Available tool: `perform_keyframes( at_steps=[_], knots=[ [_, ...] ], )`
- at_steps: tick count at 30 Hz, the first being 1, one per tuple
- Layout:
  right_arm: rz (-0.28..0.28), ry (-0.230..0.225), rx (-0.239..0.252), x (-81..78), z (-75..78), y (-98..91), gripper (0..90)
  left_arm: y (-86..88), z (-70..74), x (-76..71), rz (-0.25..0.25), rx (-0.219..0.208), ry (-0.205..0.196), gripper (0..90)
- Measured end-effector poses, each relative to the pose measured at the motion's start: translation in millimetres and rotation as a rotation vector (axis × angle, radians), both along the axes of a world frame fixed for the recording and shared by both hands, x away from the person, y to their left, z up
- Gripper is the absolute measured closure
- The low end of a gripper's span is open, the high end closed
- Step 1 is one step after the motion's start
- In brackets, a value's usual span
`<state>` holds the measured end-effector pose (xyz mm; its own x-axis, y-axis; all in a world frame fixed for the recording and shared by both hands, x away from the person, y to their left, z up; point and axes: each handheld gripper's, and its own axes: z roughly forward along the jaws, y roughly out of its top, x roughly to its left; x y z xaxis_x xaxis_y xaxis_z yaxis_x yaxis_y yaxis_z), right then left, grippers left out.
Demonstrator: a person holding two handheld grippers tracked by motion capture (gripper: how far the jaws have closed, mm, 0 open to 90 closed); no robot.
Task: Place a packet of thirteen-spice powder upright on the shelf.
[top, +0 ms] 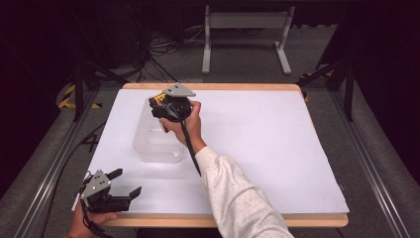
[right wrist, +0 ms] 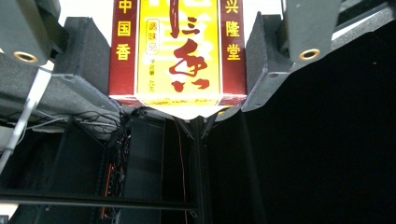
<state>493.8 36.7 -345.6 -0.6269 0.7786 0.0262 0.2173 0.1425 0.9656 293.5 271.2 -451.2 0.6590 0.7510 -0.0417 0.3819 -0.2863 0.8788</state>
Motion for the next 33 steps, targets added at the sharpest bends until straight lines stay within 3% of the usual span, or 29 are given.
perform_keyframes(
  at_steps=[6,14,16,21,26,30,33],
  knots=[
    [-0.032,0.014,0.001,9.1,-8.8,6.8,32.9,-0.4,0.1,-0.3,-0.008,0.005,0.000,7.3],
    [-0.078,0.037,0.064,15.9,-14.0,1.6,32.9,-0.5,0.0,-0.2,-0.013,0.005,-0.003,7.3],
    [-0.085,0.040,0.055,13.7,-16.7,1.8,32.9,-0.8,-0.1,-0.2,-0.014,0.005,-0.001,7.2],
    [-0.100,0.053,0.104,9.0,-19.9,-6.9,32.6,-1.8,-0.3,-0.1,-0.016,0.012,0.000,7.1],
    [-0.111,0.053,0.072,4.4,-20.5,-19.1,29.8,-1.8,-0.4,-0.1,-0.013,0.012,0.000,7.1],
    [-0.098,0.085,0.084,0.3,-20.4,-33.4,29.1,-3.8,-0.2,0.6,-0.018,0.027,-0.001,7.0],
    [-0.098,0.073,0.081,-5.9,-18.1,-37.4,30.3,-4.7,0.4,0.4,-0.015,0.033,-0.005,7.0]
  ],
)
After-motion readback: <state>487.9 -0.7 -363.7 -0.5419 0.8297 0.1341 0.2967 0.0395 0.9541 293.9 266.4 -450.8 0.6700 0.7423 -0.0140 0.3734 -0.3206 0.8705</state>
